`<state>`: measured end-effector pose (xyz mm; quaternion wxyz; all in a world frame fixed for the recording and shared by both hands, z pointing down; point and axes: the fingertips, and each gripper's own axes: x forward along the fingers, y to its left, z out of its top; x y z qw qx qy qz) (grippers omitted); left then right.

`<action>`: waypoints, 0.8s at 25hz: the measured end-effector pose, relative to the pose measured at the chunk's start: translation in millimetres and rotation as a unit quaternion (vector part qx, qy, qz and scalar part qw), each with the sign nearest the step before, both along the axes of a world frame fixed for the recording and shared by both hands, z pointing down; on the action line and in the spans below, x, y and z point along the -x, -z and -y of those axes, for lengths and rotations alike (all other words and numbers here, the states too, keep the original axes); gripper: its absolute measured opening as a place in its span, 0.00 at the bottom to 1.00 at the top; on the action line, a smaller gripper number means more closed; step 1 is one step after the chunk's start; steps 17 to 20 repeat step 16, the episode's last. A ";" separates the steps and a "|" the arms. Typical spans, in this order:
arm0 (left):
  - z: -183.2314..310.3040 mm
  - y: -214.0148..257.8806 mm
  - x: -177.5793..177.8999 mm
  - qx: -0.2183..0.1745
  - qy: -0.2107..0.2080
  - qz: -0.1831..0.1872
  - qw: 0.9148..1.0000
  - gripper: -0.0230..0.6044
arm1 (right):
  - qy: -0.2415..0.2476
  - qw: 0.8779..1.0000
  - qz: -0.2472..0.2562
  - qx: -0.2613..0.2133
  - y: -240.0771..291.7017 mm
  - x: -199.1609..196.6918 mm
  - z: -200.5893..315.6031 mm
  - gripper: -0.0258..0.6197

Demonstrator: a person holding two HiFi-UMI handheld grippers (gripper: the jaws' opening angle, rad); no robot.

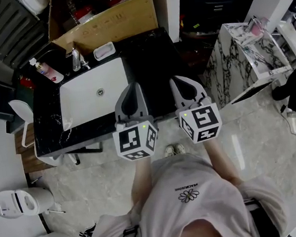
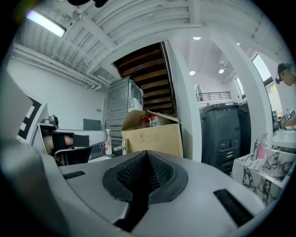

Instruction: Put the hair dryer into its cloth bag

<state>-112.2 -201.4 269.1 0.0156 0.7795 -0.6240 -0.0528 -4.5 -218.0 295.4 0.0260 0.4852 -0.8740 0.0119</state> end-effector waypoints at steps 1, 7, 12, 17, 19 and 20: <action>-0.5 -0.2 -0.2 0.000 -0.001 -0.002 1.000 0.07 | -0.001 1.000 -0.001 -0.001 -0.1 -0.8 0.0 0.06; 1.6 -6.1 -3.0 0.010 -0.005 0.006 1.000 0.07 | -0.005 1.000 -0.007 0.000 -1.6 -4.7 1.5 0.06; 4.3 -10.8 -1.2 0.017 -0.004 0.009 1.000 0.07 | -0.005 1.000 -0.013 0.002 -4.7 -3.8 4.2 0.06; 7.0 -14.5 2.3 0.022 -0.002 0.010 1.000 0.07 | -0.006 1.000 -0.020 0.003 -7.8 -2.6 7.3 0.06; 7.0 -14.5 2.3 0.022 -0.002 0.010 1.000 0.07 | -0.006 1.000 -0.020 0.003 -7.8 -2.6 7.3 0.06; 7.0 -14.5 2.3 0.022 -0.002 0.010 1.000 0.07 | -0.006 1.000 -0.020 0.003 -7.8 -2.6 7.3 0.06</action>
